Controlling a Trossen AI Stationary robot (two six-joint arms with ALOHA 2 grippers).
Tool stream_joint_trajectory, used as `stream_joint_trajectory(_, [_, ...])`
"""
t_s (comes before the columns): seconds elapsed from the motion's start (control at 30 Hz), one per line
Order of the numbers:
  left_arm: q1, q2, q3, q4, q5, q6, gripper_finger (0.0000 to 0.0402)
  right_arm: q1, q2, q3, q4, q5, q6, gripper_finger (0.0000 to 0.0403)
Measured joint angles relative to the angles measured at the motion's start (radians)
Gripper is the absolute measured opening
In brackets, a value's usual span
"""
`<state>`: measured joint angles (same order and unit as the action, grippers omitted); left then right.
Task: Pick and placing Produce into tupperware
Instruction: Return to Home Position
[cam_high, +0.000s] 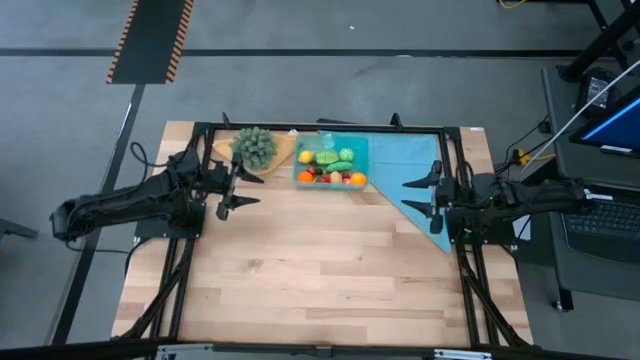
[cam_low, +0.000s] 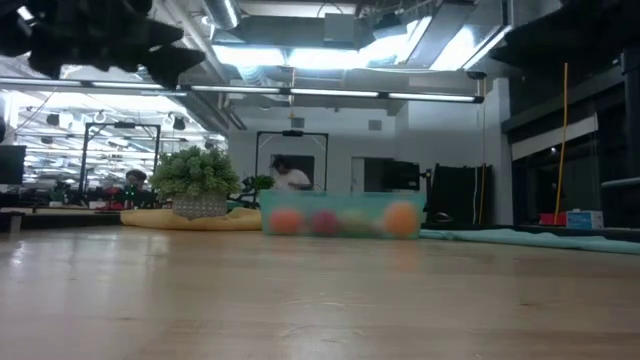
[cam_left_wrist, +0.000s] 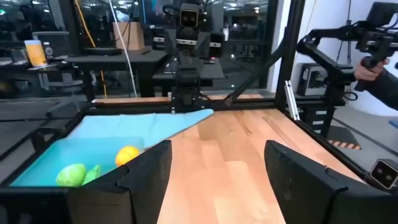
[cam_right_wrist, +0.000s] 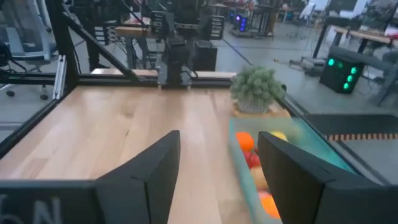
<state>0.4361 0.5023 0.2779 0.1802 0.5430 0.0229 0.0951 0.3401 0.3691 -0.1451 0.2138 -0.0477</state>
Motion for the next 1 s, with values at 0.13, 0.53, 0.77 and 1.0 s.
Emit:
stream_joint_trajectory(0.13, [0.004,-0.089,-0.068,-0.002,-0.004,-0.014,0.0243,-0.001,-0.089,0.0,-0.109,0.0,0.014,0.0217])
stream_joint_trajectory(0.53, [-0.012,-0.26,-0.233,0.091,-0.134,-0.047,0.0242,-0.001,-0.203,-0.223,0.078,0.002,0.0,0.0217])
stream_joint_trajectory(0.77, [-0.07,-0.257,-0.27,0.154,-0.231,-0.047,0.0243,-0.001,-0.204,-0.355,0.255,0.004,0.016,0.0217])
stream_joint_trajectory(1.0, [-0.172,-0.247,-0.27,0.147,-0.382,-0.034,0.0243,-0.001,-0.201,-0.362,0.262,0.006,0.02,0.0217])
